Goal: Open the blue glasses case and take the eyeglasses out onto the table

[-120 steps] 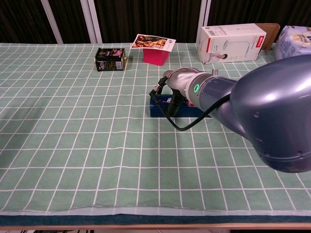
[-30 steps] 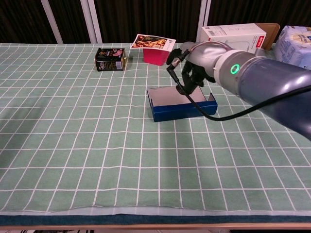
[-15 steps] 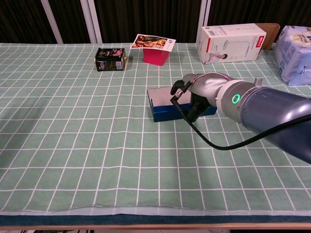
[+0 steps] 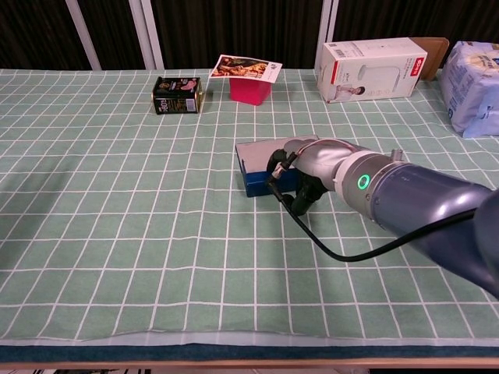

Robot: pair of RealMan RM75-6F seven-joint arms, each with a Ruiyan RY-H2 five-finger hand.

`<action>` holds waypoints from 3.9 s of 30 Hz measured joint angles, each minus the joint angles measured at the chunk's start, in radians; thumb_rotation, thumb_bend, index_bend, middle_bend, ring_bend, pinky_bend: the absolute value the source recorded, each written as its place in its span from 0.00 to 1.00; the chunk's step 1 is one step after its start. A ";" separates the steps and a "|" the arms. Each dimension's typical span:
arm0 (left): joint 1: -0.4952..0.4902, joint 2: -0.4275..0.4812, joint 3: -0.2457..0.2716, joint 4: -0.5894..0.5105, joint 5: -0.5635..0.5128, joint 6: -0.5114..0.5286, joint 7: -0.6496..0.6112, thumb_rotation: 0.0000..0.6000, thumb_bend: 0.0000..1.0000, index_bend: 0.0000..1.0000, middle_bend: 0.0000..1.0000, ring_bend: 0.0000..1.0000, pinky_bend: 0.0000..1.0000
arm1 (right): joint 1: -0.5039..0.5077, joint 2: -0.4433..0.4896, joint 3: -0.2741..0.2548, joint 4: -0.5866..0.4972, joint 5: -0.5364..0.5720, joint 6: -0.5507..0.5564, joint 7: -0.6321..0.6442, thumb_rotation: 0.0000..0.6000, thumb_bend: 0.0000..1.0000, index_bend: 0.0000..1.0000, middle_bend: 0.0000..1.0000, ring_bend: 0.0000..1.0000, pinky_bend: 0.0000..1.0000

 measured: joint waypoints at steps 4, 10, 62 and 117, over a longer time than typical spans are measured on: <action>0.001 -0.001 0.000 0.000 0.000 0.002 0.002 1.00 0.00 0.00 0.00 0.00 0.00 | -0.004 0.003 -0.011 -0.022 0.000 0.002 -0.010 1.00 0.61 0.28 0.98 1.00 1.00; 0.002 -0.001 0.002 0.000 0.004 0.004 0.003 1.00 0.00 0.00 0.00 0.00 0.00 | -0.015 0.020 -0.030 -0.071 -0.003 0.020 -0.025 1.00 0.62 0.37 0.98 1.00 1.00; 0.011 -0.003 -0.011 0.008 -0.003 0.026 -0.003 1.00 0.00 0.00 0.00 0.00 0.00 | -0.111 0.208 -0.049 -0.102 0.153 0.162 -0.168 1.00 0.62 0.45 0.98 1.00 1.00; 0.015 -0.011 -0.010 0.015 0.017 0.042 0.005 1.00 0.00 0.00 0.00 0.00 0.00 | -0.110 0.212 0.060 -0.038 0.040 0.068 -0.009 1.00 0.40 0.35 1.00 1.00 1.00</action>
